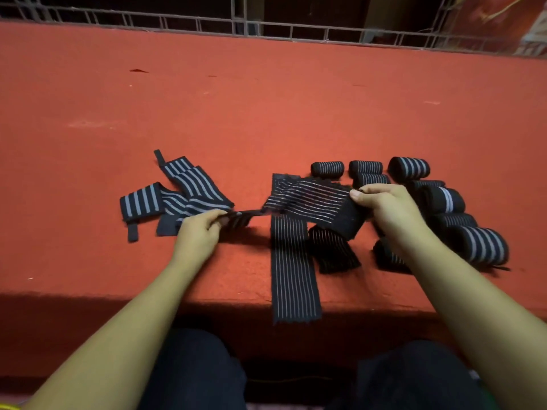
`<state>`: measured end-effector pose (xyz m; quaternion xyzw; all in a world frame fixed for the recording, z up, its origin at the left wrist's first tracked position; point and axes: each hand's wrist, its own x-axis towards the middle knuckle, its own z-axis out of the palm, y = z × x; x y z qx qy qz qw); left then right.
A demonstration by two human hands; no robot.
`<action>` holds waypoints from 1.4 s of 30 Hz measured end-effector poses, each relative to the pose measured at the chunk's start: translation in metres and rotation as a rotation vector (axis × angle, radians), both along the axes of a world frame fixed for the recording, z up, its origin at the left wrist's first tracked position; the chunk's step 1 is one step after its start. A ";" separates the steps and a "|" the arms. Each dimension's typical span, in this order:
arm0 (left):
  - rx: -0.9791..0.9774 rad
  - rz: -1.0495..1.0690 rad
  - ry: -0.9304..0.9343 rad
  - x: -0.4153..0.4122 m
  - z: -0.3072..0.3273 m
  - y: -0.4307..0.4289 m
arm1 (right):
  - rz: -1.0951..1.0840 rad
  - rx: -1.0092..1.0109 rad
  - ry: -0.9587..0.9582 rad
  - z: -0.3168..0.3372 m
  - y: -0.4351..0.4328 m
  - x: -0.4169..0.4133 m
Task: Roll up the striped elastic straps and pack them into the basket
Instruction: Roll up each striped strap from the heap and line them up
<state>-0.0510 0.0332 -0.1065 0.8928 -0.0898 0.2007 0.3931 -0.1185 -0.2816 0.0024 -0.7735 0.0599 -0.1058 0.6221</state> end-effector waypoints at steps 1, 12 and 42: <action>-0.031 0.087 0.006 0.002 0.001 0.001 | -0.003 0.000 -0.025 0.001 0.002 0.000; -0.458 0.351 0.340 0.015 0.034 0.023 | 0.066 0.242 -0.101 0.001 0.039 0.000; 0.101 -0.248 0.104 -0.035 -0.008 -0.011 | 0.401 -0.845 0.249 -0.042 0.090 0.040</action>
